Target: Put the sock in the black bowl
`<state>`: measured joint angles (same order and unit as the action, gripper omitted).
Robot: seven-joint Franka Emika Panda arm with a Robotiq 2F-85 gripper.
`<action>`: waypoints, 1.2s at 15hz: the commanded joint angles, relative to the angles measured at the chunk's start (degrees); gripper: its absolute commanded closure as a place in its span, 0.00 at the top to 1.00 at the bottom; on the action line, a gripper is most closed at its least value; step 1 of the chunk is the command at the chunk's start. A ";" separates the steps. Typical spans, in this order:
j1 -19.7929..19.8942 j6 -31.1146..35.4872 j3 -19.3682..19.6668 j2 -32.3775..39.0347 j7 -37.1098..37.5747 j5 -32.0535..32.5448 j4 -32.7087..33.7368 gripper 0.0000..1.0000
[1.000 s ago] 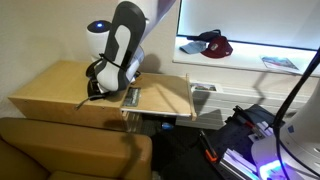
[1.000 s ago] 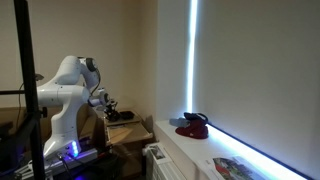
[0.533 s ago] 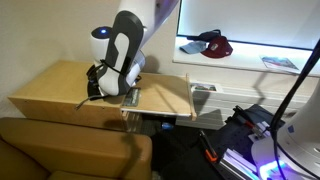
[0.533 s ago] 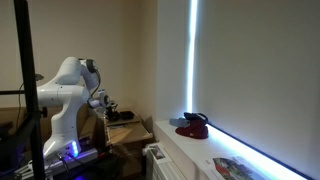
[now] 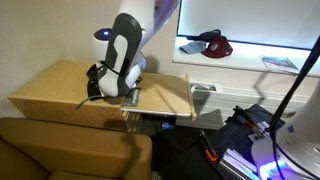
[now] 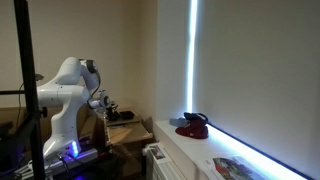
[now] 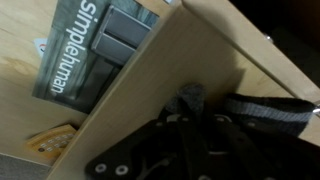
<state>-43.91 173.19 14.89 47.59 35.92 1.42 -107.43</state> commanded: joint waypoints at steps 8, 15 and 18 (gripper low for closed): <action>6.45 -2.30 -3.21 -19.76 -6.06 -5.30 -12.67 0.02; 28.46 2.90 -24.79 -30.03 -17.16 -23.00 -13.14 0.02; 37.57 5.92 -37.47 -28.45 -26.19 -35.74 -8.99 0.02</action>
<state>-14.05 176.11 -12.32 17.69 16.65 -25.86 -119.12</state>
